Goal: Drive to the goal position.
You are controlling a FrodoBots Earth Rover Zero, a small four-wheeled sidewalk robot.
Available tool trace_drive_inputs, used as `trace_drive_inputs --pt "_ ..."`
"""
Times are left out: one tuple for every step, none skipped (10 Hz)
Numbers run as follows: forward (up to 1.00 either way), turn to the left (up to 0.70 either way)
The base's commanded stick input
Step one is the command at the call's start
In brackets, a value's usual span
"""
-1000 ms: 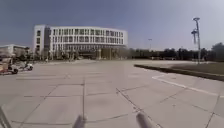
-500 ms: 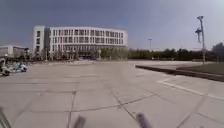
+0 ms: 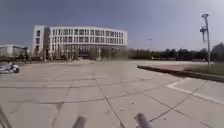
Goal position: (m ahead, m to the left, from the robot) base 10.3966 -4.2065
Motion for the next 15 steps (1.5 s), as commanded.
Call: trace_drive_inputs --pt "1.0 0.0" --pt "1.0 0.0" --pt "1.0 0.0" --pt "1.0 0.0" --pt "1.0 0.0" --pt "1.0 0.0" --pt "1.0 0.0" --pt "1.0 0.0" --pt "1.0 0.0" --pt "1.0 0.0" --pt "1.0 0.0" --pt "1.0 0.0" --pt "1.0 0.0" --pt "1.0 0.0" --pt "1.0 0.0"
